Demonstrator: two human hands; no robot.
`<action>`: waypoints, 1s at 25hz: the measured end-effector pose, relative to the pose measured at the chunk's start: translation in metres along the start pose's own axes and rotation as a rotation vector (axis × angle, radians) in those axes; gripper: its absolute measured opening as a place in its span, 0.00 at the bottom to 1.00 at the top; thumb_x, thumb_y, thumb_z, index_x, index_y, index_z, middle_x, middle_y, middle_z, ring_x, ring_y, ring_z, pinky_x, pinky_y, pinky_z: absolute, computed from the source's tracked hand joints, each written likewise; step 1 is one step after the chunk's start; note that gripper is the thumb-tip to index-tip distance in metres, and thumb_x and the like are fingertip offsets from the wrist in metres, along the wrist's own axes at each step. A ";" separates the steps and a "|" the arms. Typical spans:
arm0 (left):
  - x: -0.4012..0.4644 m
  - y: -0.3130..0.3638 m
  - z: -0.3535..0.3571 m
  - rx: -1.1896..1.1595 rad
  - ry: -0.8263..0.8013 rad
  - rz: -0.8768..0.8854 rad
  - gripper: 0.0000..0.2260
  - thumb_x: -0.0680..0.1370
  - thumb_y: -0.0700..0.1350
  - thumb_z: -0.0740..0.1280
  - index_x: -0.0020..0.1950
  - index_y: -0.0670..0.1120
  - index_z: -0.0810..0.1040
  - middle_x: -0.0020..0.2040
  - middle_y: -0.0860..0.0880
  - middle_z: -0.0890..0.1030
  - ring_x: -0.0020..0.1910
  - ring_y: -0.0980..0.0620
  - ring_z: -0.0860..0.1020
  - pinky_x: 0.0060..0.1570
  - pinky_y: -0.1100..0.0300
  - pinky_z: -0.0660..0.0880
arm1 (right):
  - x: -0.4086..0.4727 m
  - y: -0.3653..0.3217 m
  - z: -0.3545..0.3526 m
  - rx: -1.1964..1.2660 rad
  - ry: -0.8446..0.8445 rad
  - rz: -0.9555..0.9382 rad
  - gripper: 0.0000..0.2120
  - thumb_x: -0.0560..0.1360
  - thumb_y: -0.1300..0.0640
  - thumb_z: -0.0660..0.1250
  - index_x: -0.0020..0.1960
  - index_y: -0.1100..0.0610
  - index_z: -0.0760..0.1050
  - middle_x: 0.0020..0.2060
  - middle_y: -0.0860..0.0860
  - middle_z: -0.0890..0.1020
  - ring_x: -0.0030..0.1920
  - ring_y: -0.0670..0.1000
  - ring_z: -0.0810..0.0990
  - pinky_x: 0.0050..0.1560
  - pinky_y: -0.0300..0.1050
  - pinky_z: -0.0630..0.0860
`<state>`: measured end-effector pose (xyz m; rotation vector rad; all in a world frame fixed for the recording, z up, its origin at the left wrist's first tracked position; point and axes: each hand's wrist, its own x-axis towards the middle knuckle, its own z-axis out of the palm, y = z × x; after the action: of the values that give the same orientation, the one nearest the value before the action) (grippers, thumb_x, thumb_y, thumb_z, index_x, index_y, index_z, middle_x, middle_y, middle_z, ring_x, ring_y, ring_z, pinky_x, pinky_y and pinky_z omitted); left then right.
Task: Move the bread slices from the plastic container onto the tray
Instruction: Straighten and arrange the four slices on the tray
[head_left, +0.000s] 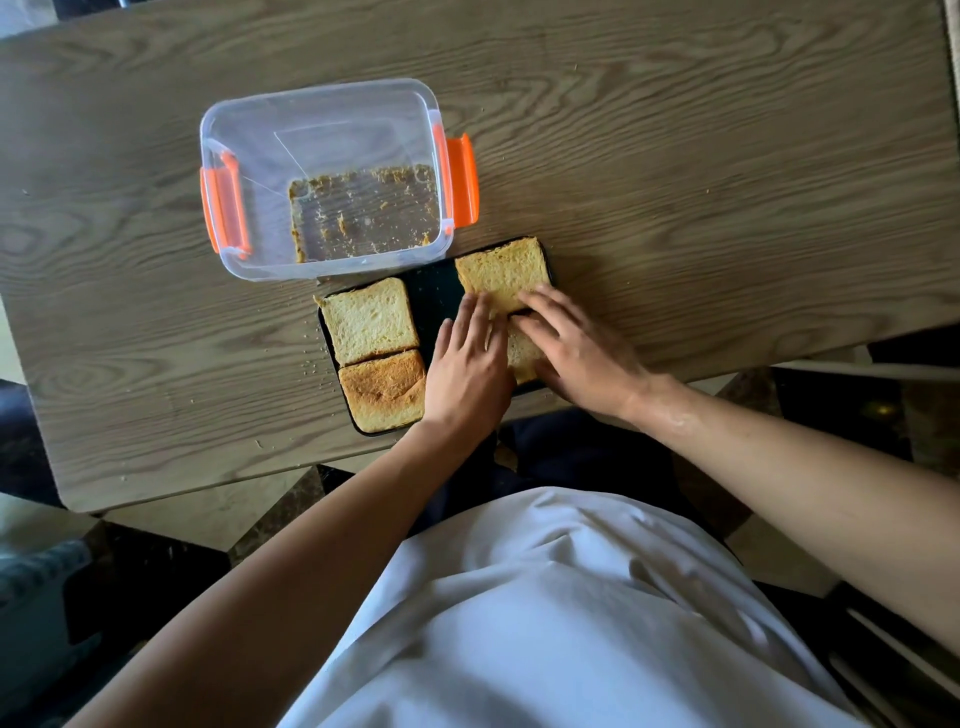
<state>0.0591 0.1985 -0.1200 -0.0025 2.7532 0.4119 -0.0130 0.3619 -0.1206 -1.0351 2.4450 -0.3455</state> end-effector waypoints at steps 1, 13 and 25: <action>0.000 -0.001 0.001 -0.002 -0.014 0.007 0.30 0.78 0.45 0.66 0.77 0.40 0.62 0.80 0.39 0.56 0.80 0.42 0.50 0.76 0.44 0.55 | -0.003 0.001 -0.001 -0.017 -0.011 -0.007 0.26 0.77 0.63 0.64 0.74 0.61 0.66 0.78 0.59 0.61 0.79 0.58 0.55 0.75 0.54 0.61; -0.026 -0.052 -0.014 -0.066 0.188 -0.032 0.15 0.78 0.46 0.69 0.62 0.41 0.80 0.70 0.38 0.74 0.74 0.35 0.65 0.72 0.39 0.62 | 0.015 -0.035 0.006 -0.115 0.049 -0.095 0.21 0.76 0.62 0.63 0.69 0.61 0.73 0.74 0.61 0.68 0.76 0.62 0.61 0.76 0.59 0.56; -0.035 -0.084 -0.012 -0.037 0.134 0.048 0.09 0.78 0.44 0.66 0.52 0.39 0.83 0.68 0.38 0.75 0.73 0.35 0.66 0.71 0.40 0.62 | 0.033 -0.032 0.011 -0.181 -0.066 -0.126 0.21 0.77 0.53 0.66 0.68 0.57 0.74 0.77 0.59 0.62 0.78 0.60 0.57 0.77 0.59 0.54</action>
<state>0.0918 0.1131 -0.1205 0.0279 2.8815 0.4928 -0.0087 0.3154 -0.1281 -1.2594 2.3925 -0.1289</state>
